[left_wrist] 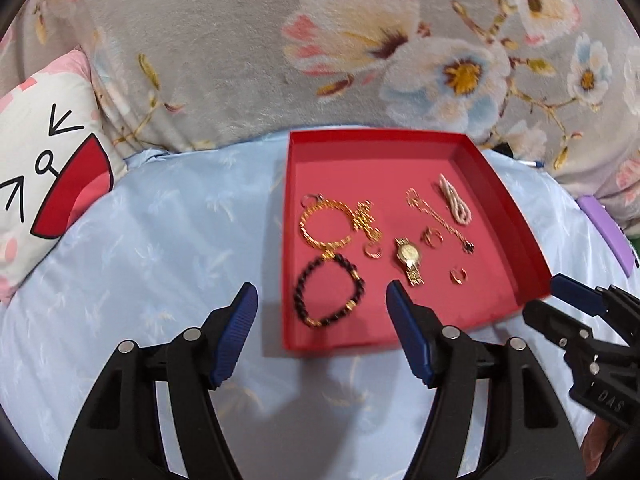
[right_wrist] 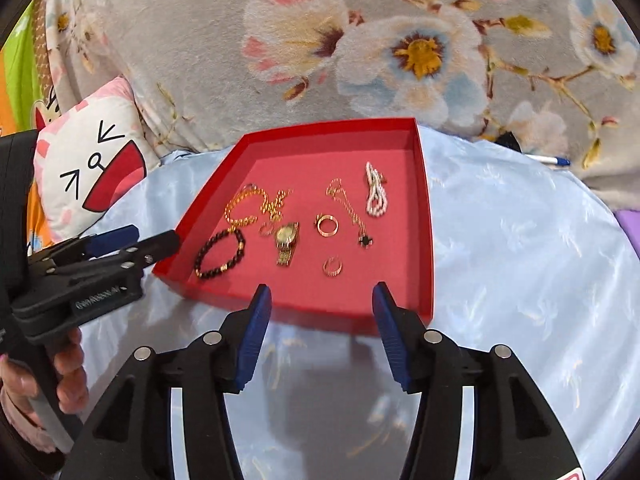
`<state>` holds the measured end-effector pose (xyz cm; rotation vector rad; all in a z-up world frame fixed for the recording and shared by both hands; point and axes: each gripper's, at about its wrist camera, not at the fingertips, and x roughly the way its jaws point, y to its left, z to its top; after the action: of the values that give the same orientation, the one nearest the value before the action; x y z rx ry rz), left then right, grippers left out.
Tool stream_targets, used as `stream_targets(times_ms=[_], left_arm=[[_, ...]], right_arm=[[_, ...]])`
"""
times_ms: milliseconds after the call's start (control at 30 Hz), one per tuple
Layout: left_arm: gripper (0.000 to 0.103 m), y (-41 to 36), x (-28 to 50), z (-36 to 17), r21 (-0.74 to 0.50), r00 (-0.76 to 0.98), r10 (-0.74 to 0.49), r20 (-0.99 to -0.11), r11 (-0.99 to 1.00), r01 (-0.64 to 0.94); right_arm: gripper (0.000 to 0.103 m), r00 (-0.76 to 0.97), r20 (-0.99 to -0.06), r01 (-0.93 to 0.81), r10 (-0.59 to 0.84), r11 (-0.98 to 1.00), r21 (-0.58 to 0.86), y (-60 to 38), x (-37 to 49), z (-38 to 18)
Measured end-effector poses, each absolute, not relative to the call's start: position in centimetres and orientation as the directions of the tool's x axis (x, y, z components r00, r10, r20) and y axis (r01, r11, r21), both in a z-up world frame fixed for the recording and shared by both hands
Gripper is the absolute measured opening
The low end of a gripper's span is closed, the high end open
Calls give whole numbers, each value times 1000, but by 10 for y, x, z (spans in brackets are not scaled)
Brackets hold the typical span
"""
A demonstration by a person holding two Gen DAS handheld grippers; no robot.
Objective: Organize jewelry
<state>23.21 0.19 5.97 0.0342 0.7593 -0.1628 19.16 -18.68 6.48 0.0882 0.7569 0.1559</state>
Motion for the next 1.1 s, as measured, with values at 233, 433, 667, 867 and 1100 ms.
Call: stream_targets(times_ms=[233,433,667,867,1100], left_arm=[[65,-7,215,51,-14,733,-107,-672,991,132],[73,-14,211,42,17,736,-81,-672,992,125],[79,-18,211,36,30,725,-61,-686,993,111],[80,-16,212,33,26,717,-55,-695,995,101],[82,-13,214,28,11,697,-52,-715,996,86]], right_arm=[[55,702,-686,-81,192,978,191,-193,181,54],[64,690,-708,-57,153,986,157,-185,185,44],[72,706,-701,-35,103,993,111,-180,188,47],[72,706,-702,-33,90,995,94,-179,190,47],[73,712,-700,-25,56,998,55,-176,190,46]])
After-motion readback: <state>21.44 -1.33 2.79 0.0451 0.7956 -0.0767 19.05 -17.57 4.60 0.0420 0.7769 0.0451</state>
